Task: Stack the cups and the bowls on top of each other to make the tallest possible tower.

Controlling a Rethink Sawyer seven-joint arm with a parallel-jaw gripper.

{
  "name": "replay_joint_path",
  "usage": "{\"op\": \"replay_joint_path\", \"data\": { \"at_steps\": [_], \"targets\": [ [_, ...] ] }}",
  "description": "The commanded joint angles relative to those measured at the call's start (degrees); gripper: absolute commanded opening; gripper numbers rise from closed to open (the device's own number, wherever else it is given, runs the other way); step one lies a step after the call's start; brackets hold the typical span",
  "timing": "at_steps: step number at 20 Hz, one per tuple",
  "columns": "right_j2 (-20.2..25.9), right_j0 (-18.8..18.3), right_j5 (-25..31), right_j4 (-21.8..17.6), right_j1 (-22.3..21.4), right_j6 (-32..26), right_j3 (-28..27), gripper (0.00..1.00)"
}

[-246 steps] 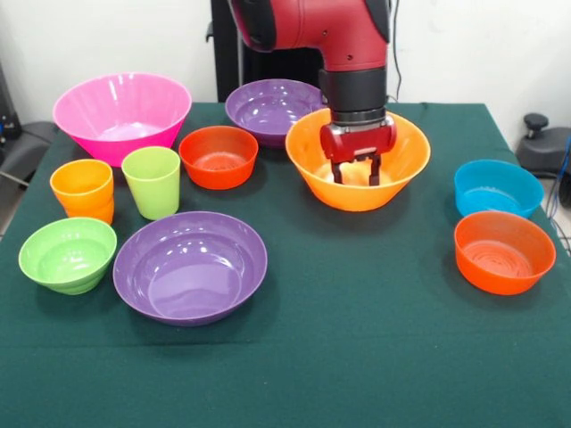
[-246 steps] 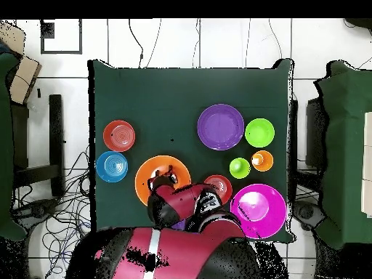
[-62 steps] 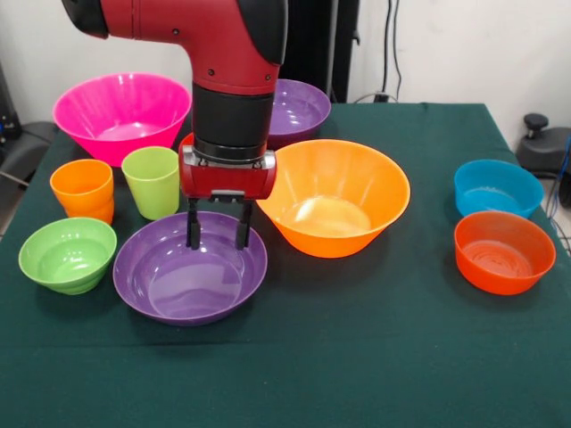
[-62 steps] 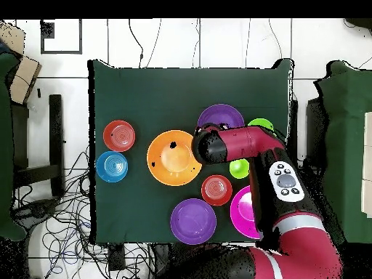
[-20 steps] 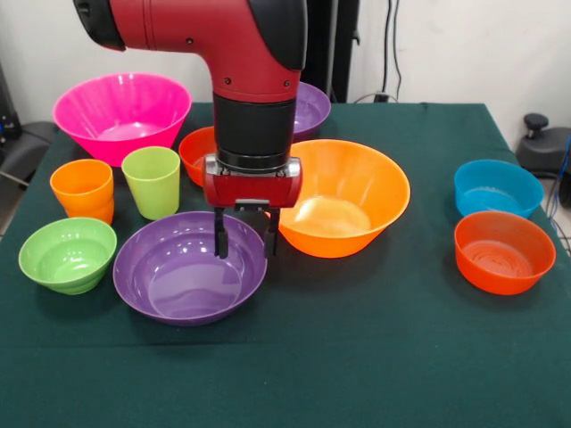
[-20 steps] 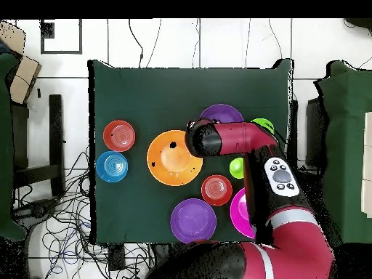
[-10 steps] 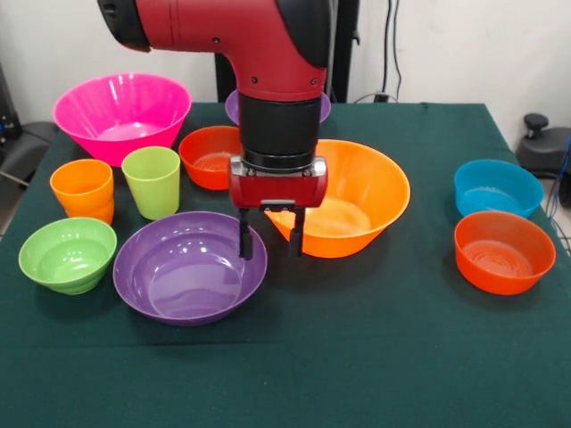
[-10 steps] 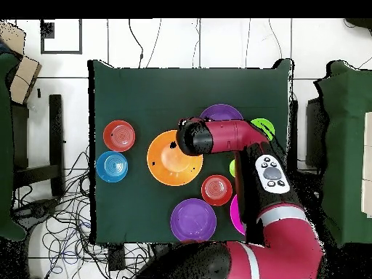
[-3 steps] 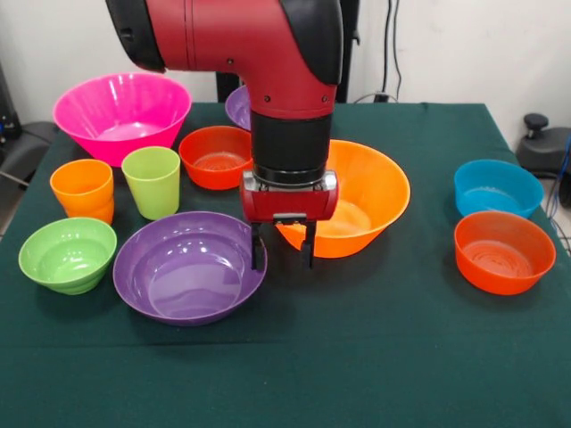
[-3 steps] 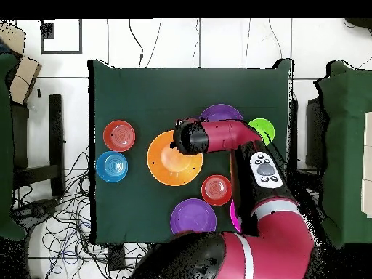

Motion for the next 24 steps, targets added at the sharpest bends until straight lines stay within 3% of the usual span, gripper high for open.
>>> {"op": "replay_joint_path", "data": {
  "at_steps": [1, 13, 24],
  "targets": [
    [1.4, 0.1, -2.3, -3.1, 4.3, 0.5, -1.8, 1.00],
    [3.9, -2.5, 1.6, -1.8, 3.1, -3.2, -2.0, 1.00],
    [2.4, -1.3, 5.4, -0.5, -3.6, -1.9, 1.7, 1.00]
  ]
}}
